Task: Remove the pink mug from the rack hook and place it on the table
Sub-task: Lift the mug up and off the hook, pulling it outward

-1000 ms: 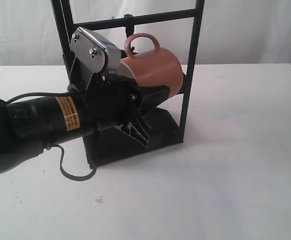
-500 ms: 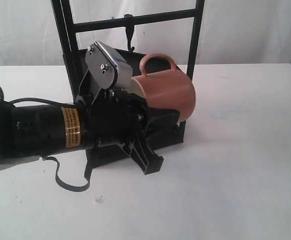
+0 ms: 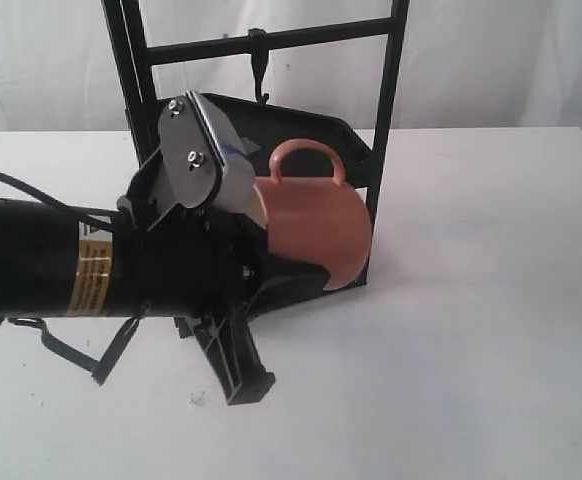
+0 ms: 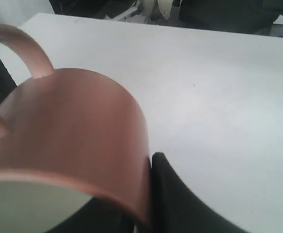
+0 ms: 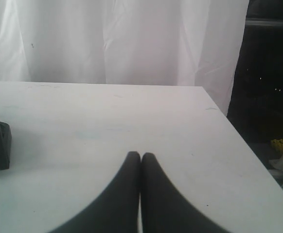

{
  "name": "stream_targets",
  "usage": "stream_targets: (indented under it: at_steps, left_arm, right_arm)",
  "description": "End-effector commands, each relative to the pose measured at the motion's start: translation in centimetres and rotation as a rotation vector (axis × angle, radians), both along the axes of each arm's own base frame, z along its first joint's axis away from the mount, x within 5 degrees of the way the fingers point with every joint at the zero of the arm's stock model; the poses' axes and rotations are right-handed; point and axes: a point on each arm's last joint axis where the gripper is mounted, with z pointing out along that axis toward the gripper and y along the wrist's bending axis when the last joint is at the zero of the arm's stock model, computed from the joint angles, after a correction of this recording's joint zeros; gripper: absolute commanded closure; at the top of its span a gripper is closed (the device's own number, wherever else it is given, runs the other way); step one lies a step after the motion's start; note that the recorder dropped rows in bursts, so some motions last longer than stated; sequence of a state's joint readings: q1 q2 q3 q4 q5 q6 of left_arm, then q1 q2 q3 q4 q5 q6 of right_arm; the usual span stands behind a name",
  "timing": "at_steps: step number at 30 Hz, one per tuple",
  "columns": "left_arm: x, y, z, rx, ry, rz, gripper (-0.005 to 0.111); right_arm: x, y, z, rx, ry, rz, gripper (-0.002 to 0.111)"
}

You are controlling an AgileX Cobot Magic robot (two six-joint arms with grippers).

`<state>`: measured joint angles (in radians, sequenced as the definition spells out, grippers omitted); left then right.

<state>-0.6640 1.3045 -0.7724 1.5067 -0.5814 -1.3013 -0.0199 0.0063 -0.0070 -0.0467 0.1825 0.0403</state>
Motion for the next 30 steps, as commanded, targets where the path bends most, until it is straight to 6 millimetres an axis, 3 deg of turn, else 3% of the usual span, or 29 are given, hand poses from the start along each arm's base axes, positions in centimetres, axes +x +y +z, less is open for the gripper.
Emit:
stream_targets:
  at_steps: [1, 5, 10, 19, 23, 30]
  left_arm:
    - [-0.5, 0.4, 0.1, 0.018, 0.095, 0.017, 0.107]
    - [-0.8, 0.2, 0.2, -0.009, 0.143, 0.005, 0.107]
    - [-2.4, -0.5, 0.8, -0.038, 0.15, -0.208, 0.107]
    - [-3.1, -2.0, 7.2, -0.371, 0.127, -0.397, 0.107]
    - [-2.8, -1.7, 7.7, -0.399, 0.117, -0.332, 0.107]
    - [-0.4, -1.0, 7.8, -0.457, 0.168, -0.02, 0.107]
  right_arm:
    - [0.0, 0.0, -0.2, -0.001, -0.004, 0.0, 0.108]
    - [0.0, 0.0, -0.2, -0.001, -0.004, 0.0, 0.108]
    - [0.0, 0.0, -0.2, -0.001, -0.004, 0.0, 0.108]
    - [0.0, 0.0, -0.2, -0.001, -0.004, 0.0, 0.108]
    - [0.0, 0.0, -0.2, -0.001, -0.004, 0.0, 0.108]
    - [0.0, 0.0, -0.2, -0.001, -0.004, 0.0, 0.108]
